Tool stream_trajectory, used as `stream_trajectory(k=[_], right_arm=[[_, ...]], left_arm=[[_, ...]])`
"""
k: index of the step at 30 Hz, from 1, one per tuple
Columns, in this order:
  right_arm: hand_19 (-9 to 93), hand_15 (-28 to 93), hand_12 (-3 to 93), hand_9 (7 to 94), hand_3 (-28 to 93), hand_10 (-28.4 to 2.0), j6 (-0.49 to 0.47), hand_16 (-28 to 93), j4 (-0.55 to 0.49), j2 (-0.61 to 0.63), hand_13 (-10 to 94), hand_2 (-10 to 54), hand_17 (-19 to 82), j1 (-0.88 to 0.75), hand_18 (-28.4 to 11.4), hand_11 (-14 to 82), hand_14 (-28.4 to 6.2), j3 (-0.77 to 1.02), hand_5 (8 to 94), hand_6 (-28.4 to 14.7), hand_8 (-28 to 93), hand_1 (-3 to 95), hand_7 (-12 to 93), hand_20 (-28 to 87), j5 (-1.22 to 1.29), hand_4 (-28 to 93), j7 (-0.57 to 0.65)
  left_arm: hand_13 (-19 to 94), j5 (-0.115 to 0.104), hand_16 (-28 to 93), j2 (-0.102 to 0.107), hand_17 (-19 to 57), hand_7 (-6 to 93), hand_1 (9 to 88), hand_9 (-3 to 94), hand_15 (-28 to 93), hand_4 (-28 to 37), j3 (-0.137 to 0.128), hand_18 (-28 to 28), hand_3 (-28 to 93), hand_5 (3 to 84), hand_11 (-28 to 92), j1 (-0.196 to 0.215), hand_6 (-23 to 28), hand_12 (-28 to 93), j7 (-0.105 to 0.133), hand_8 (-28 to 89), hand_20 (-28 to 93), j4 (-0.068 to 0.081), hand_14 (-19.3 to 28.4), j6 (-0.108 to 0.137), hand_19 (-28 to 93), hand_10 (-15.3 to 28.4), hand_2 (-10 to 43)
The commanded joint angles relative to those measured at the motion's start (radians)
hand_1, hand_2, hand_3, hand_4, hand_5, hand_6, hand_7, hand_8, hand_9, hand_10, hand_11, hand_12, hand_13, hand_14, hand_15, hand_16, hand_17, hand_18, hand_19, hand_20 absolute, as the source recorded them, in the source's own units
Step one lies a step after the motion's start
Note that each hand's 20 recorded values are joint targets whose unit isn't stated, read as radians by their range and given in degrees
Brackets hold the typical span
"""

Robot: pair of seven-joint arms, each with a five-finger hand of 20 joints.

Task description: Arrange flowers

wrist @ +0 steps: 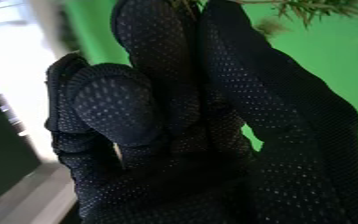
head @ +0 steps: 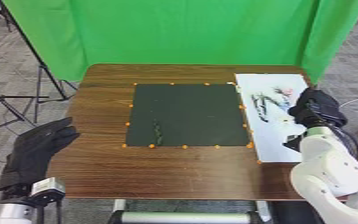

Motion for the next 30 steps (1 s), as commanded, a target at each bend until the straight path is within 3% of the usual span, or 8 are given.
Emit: stream_trajectory(k=[1, 2, 6, 12, 14, 17, 20, 30], right_arm=[[93, 69, 23.8, 88.9, 76, -14.6, -0.094, 24, 0.027, -0.107, 79, -7.4, 39, 0.273, -26.0, 34.4, -9.7, -0.280, 85.7, -4.4, 22, 54.1, 20, 10, 0.002, -28, -0.068], [93, 69, 23.7, 88.9, 76, -14.5, -0.104, 24, 0.040, -0.125, 79, -7.4, 39, 0.301, -26.0, 34.5, -9.7, -0.318, 85.8, -4.4, 22, 54.1, 19, 10, 0.006, -28, -0.069], [93, 69, 23.9, 88.9, 76, -14.5, -0.154, 24, 0.095, -0.206, 79, -7.6, 39, 0.380, -26.2, 34.6, -9.9, -0.442, 86.0, -4.4, 22, 54.3, 19, 11, -0.001, -28, -0.084], [93, 69, 23.8, 89.1, 76, -14.4, -0.231, 24, 0.196, -0.321, 80, -7.6, 39, 0.445, -26.3, 34.7, -9.9, -0.544, 86.1, -4.3, 23, 54.3, 19, 11, 0.002, -28, -0.080], [93, 69, 23.8, 89.1, 76, -14.4, -0.229, 24, 0.223, -0.332, 80, -7.6, 39, 0.481, -26.3, 34.7, -9.9, -0.583, 86.2, -4.3, 23, 54.2, 19, 11, 0.010, -28, -0.063], [93, 69, 23.7, 89.1, 76, -14.4, -0.300, 24, 0.294, -0.390, 80, -7.5, 39, 0.482, -26.4, 34.8, -9.8, -0.589, 86.2, -4.3, 23, 54.1, 19, 11, -0.012, -28, -0.075], [93, 69, 23.7, 89.0, 76, -14.5, -0.330, 24, 0.328, -0.426, 80, -7.5, 39, 0.477, -26.4, 34.9, -9.9, -0.584, 85.9, -4.1, 23, 54.0, 19, 11, 0.011, -28, -0.053], [93, 69, 23.8, 87.9, 76, -14.3, -0.443, 24, 0.369, -0.479, 79, -6.8, 38, 0.447, -26.6, 36.2, -10.0, -0.552, 85.2, -3.7, 22, 51.8, 20, 11, 0.040, -27, -0.006]], left_arm=[[28, 0.010, -12, -0.016, -9.5, 15.2, 27.2, 41.1, 60, -12.8, -0.010, 21.8, 83, 47.8, 38, 0.006, 14.6, 11, -0.030, -8, 16, -0.011, 28.3, -0.005, 56, 22.7, 4.9], [28, 0.001, -12, -0.005, -9.5, 15.2, 27.2, 41.1, 60, -12.8, -0.010, 21.8, 83, 47.7, 38, 0.012, 14.6, 11, -0.022, -8, 16, -0.012, 28.3, 0.002, 56, 22.7, 4.9], [28, 0.009, -12, -0.012, -9.5, 15.1, 27.2, 41.1, 60, -12.7, -0.016, 21.8, 83, 47.8, 38, 0.004, 14.6, 11, -0.037, -8, 16, -0.012, 28.3, -0.008, 56, 22.7, 4.9], [28, 0.031, -12, -0.026, -9.5, 15.2, 27.3, 41.1, 60, -12.8, -0.013, 21.8, 83, 47.8, 38, -0.047, 14.6, 11, -0.089, -8, 16, -0.006, 28.3, -0.041, 56, 22.7, 4.8], [28, 0.036, -12, -0.016, -9.6, 15.2, 27.2, 41.1, 60, -12.7, -0.007, 21.9, 83, 47.8, 38, -0.071, 14.6, 11, -0.083, -8, 16, 0.000, 28.3, -0.051, 56, 22.7, 4.9], [28, 0.017, -12, -0.020, -9.6, 15.2, 27.2, 41.1, 60, -12.7, 0.011, 21.8, 83, 47.8, 38, -0.059, 14.6, 11, -0.076, -8, 16, 0.007, 28.3, -0.031, 56, 22.7, 4.8], [28, 0.028, -12, -0.016, -9.6, 15.2, 27.2, 41.1, 60, -12.6, 0.020, 21.9, 83, 47.8, 38, -0.083, 14.6, 11, -0.074, -8, 16, 0.013, 28.3, -0.041, 56, 22.8, 4.8], [28, 0.040, -12, -0.032, -9.5, 15.4, 27.2, 41.0, 60, -12.6, 0.013, 21.8, 83, 47.9, 38, -0.102, 14.5, 11, -0.097, -8, 16, 0.019, 28.3, -0.065, 56, 22.7, 4.8]])
